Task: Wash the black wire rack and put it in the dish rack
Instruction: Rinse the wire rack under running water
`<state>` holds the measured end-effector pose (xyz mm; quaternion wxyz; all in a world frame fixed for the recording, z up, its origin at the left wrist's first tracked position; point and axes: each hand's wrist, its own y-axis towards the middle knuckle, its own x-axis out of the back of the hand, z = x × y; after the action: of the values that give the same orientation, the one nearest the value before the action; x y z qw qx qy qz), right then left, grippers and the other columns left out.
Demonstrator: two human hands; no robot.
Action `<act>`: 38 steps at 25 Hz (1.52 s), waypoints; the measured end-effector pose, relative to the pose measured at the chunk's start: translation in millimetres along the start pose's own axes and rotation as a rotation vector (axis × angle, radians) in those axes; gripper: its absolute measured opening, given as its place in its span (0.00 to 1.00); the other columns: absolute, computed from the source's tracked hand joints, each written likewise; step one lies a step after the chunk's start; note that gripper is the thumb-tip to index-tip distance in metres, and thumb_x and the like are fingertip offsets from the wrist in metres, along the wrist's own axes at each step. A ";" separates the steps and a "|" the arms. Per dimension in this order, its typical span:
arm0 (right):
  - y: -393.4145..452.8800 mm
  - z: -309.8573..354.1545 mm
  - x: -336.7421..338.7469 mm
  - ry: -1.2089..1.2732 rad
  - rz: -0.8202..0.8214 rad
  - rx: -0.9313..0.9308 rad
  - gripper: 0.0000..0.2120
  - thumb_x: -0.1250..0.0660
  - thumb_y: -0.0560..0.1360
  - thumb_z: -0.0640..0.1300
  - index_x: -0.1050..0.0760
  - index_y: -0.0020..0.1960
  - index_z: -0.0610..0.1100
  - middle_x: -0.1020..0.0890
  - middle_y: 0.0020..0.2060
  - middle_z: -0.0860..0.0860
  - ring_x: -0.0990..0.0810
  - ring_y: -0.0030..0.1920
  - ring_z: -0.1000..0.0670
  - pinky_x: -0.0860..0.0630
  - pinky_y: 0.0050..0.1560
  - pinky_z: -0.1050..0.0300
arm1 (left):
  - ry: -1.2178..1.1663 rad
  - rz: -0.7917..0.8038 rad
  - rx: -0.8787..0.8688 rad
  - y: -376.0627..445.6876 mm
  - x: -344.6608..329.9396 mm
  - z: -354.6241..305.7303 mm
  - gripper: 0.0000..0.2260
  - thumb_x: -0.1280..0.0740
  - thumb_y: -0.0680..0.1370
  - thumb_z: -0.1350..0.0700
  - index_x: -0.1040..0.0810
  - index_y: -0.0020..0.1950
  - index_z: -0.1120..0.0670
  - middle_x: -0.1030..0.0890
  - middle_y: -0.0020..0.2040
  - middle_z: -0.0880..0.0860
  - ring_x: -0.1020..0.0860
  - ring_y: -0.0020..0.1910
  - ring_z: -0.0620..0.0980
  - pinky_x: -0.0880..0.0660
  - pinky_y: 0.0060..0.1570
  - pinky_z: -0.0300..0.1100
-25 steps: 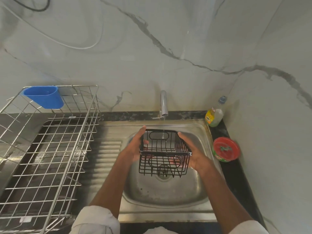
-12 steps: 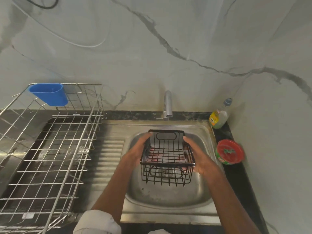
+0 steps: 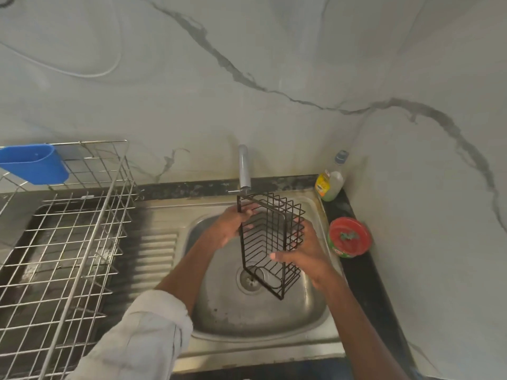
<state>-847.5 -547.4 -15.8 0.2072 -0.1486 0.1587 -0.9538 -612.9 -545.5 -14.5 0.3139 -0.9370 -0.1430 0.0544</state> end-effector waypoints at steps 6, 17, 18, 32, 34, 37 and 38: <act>-4.3 2.6 -20.9 -0.197 -0.217 0.141 0.53 0.15 0.57 0.43 0.39 0.75 0.53 0.33 0.65 0.56 0.30 0.65 0.54 0.29 0.64 0.58 | 0.137 -0.099 -0.161 46.2 -14.8 -6.6 0.14 0.26 0.78 0.66 0.18 0.63 0.59 0.13 0.60 0.56 0.15 0.60 0.55 0.15 0.57 0.52; -10.3 -36.1 -18.7 -0.281 -0.235 0.140 0.51 0.17 0.58 0.40 0.41 0.73 0.50 0.32 0.61 0.53 0.25 0.60 0.50 0.21 0.55 0.56 | 0.279 -0.143 -0.451 10.1 -12.9 -2.3 0.20 0.28 0.80 0.67 0.14 0.52 0.39 0.13 0.53 0.41 0.17 0.54 0.34 0.23 0.63 0.35; -10.3 -34.1 -19.1 -0.282 -0.204 0.150 0.51 0.17 0.59 0.38 0.41 0.75 0.49 0.32 0.62 0.52 0.27 0.62 0.52 0.26 0.57 0.65 | 0.264 -0.168 -0.469 8.5 -8.0 2.3 0.20 0.30 0.81 0.67 0.14 0.54 0.40 0.13 0.55 0.41 0.17 0.57 0.35 0.23 0.67 0.39; 42.6 19.1 -39.8 -0.139 0.102 0.254 0.43 0.36 0.72 0.20 0.35 0.73 0.60 0.21 0.63 0.59 0.22 0.64 0.59 0.23 0.59 0.65 | 0.002 -0.354 -0.512 -61.7 49.5 53.5 0.16 0.32 0.79 0.73 0.23 0.61 0.56 0.15 0.62 0.53 0.17 0.63 0.53 0.23 0.69 0.61; 50.8 17.4 -36.1 -0.123 0.179 0.225 0.46 0.37 0.74 0.20 0.38 0.79 0.60 0.23 0.71 0.51 0.22 0.67 0.52 0.20 0.51 0.64 | -0.039 -0.303 -0.504 -78.8 54.9 63.3 0.22 0.27 0.77 0.67 0.25 0.68 0.52 0.18 0.69 0.51 0.19 0.66 0.57 0.23 0.69 0.60; 66.4 17.0 -47.9 -0.151 0.265 0.209 0.44 0.36 0.78 0.26 0.37 0.76 0.70 0.27 0.75 0.52 0.26 0.71 0.52 0.20 0.63 0.52 | -0.029 -0.209 -0.464 -104.1 61.3 70.5 0.35 0.26 0.76 0.70 0.31 0.77 0.45 0.21 0.72 0.50 0.19 0.66 0.53 0.20 0.66 0.51; 71.4 20.0 -55.5 -0.152 0.275 0.217 0.39 0.36 0.80 0.32 0.35 0.73 0.74 0.27 0.75 0.53 0.27 0.73 0.50 0.23 0.68 0.45 | 0.013 -0.209 -0.453 -111.9 61.6 70.5 0.37 0.26 0.76 0.71 0.31 0.78 0.44 0.20 0.70 0.49 0.17 0.64 0.52 0.18 0.64 0.50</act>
<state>-767.4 -589.4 -35.7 0.3617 -0.1738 0.0575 -0.9142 -593.9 -401.2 -3.8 0.1007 -0.9640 -0.2455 -0.0175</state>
